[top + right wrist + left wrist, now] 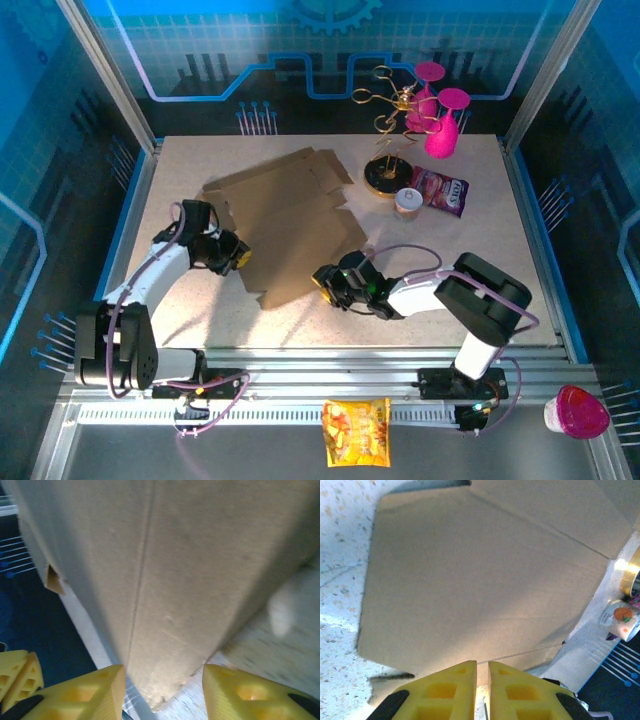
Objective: Fold the paper box
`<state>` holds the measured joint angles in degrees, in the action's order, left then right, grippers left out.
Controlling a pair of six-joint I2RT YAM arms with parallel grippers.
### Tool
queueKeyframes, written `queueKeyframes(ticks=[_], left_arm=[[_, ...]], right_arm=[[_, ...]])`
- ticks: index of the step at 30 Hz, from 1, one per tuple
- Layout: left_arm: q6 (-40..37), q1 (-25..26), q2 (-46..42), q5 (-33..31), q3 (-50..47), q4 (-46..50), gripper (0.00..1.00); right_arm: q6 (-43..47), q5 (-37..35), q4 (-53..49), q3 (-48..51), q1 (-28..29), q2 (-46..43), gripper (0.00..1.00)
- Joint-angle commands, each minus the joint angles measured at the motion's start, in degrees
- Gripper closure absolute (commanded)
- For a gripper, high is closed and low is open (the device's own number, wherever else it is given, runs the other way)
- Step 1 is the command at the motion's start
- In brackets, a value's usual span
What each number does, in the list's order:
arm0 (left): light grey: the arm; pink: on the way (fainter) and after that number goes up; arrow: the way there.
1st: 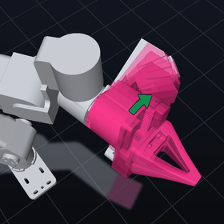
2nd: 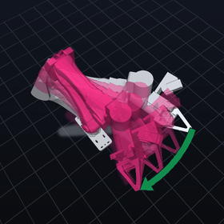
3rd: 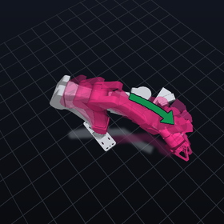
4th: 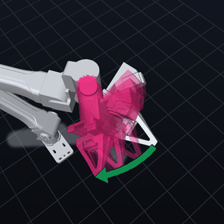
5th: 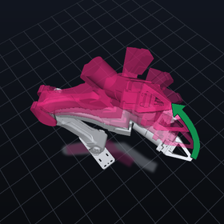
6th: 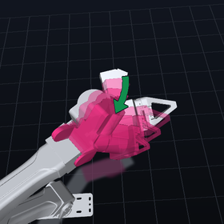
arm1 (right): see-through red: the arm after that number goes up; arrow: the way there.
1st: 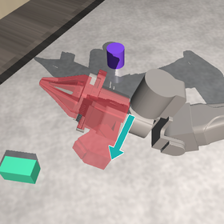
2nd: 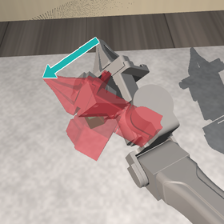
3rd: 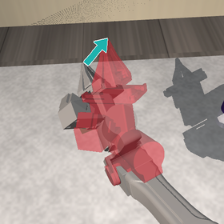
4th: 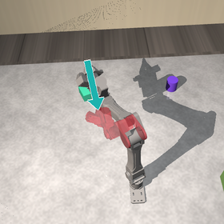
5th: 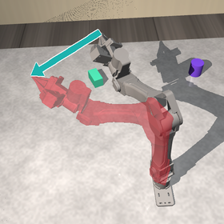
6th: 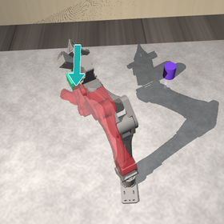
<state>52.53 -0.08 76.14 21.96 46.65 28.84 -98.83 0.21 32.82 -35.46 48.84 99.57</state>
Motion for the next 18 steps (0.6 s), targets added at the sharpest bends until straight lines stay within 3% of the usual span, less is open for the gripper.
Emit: queueKeyframes(ticks=[1,6,11,15,18], left_arm=[[-0.5,-0.9,0.8,1.5,2.5,2.7,0.84],[-0.4,-1.1,0.4,0.8,3.1,3.1,0.84],[-1.1,-1.4,-1.1,-1.1,4.4,5.1,0.83],[-0.9,-1.7,-3.2,-2.8,4.5,6.7,0.75],[-1.2,-2.7,-4.5,-4.4,4.4,7.9,0.64]], right_arm=[[0.8,-2.0,7.7,-1.5,-1.1,2.5,0.59],[1.0,-3.0,9.3,-1.0,-1.2,2.2,0.72],[2.9,-5.3,8.8,-1.0,-1.6,0.2,1.00],[4.2,-5.9,5.1,-2.1,-1.8,-2.3,1.00],[4.6,-6.2,1.5,-3.0,-1.9,-4.4,1.00]])
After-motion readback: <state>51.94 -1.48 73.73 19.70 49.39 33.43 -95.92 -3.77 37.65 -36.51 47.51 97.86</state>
